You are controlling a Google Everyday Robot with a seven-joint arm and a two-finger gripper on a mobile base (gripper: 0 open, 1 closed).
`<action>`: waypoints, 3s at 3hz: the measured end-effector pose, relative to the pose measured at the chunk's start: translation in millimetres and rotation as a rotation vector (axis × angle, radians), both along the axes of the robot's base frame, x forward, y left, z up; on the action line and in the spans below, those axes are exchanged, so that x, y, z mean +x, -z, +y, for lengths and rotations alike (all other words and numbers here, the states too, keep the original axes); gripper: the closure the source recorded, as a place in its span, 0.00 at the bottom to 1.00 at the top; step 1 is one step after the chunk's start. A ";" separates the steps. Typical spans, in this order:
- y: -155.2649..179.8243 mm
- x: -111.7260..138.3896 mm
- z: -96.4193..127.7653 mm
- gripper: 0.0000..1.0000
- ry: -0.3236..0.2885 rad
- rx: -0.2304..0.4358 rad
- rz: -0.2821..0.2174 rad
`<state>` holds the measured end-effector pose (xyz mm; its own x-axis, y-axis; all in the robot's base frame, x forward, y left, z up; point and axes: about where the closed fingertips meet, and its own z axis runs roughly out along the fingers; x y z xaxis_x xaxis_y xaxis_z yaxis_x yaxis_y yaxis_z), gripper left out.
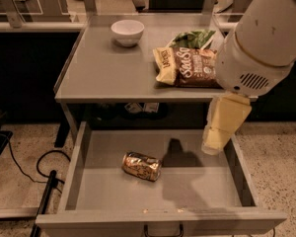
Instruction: Pick orange can from top drawer and place on counter
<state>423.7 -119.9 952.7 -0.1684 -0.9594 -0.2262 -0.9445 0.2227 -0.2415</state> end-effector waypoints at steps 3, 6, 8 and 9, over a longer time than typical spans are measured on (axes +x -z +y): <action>100.5 10.6 51.6 0.00 0.058 0.065 -0.019; 150.7 12.0 78.9 0.00 0.112 0.235 0.029; 172.1 13.9 90.7 0.00 0.139 0.341 0.039; 194.8 8.5 101.6 0.00 0.145 0.381 0.048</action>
Offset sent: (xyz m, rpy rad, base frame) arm 0.0116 0.0623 -0.1274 0.0891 0.0172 -0.1073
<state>432.2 -18.3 757.8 -0.3150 -0.7737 -0.5497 -0.9049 0.4196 -0.0720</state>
